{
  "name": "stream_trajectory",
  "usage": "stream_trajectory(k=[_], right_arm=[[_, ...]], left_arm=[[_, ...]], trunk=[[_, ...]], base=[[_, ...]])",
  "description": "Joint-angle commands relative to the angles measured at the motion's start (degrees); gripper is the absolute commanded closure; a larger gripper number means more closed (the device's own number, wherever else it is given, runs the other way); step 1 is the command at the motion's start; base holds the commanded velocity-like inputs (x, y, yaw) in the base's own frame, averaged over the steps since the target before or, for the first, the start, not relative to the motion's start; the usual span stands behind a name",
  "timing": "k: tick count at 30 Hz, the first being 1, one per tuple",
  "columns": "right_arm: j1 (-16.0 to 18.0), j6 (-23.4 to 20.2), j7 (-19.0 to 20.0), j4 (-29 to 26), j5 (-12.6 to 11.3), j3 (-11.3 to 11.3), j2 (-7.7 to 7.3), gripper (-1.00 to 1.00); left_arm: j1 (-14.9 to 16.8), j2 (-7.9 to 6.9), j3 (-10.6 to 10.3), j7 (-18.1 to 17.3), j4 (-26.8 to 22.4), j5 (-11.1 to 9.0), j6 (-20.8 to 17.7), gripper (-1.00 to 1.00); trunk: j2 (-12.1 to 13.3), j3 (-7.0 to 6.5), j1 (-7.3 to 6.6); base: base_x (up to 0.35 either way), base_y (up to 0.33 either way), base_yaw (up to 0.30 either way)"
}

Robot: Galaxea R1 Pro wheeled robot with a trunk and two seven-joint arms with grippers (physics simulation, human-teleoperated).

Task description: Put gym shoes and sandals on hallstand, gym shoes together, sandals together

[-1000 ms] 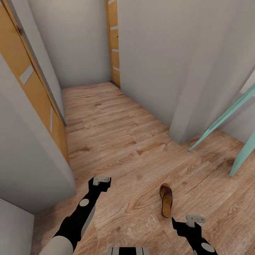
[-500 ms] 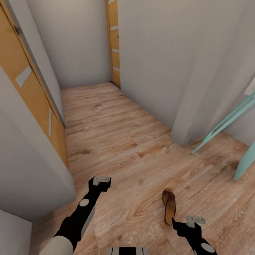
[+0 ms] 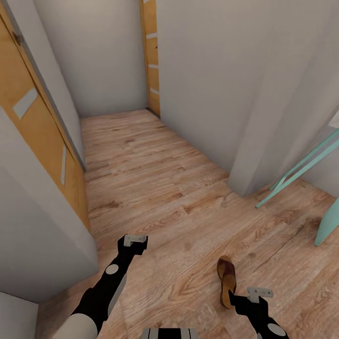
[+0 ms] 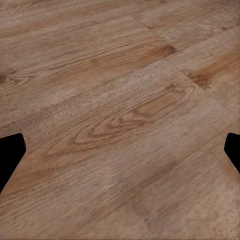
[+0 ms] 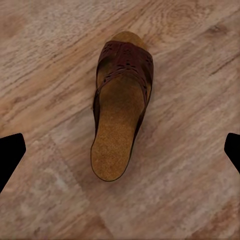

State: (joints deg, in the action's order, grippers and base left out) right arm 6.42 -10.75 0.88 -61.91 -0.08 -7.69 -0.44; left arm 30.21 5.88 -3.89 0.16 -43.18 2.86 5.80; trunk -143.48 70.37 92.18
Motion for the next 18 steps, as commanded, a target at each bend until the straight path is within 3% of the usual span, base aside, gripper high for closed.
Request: stream_trajectory(k=[1,4,18], right_arm=[[0.01,-0.32,0.09,-0.10,-0.01,-0.04,0.00,-1.00],[0.03,-0.32,0.09,-0.12,0.03,-0.06,0.00,-1.00],[0.00,-0.33,0.09,-0.14,0.02,-0.05,0.00,-1.00]], left_arm=[[0.02,0.01,0.02,0.02,0.02,0.30,0.17,-1.00],[0.02,0.01,0.02,0.02,0.02,0.30,0.17,-1.00],[0.02,0.01,0.01,0.02,0.02,0.30,0.17,-1.00]], trunk=[[-0.02,0.12,-0.01],[-0.02,0.38,-0.01],[-0.20,4.76,0.35]], base=[[0.007,0.000,0.000],[0.002,0.000,0.000],[0.000,0.000,0.000]])
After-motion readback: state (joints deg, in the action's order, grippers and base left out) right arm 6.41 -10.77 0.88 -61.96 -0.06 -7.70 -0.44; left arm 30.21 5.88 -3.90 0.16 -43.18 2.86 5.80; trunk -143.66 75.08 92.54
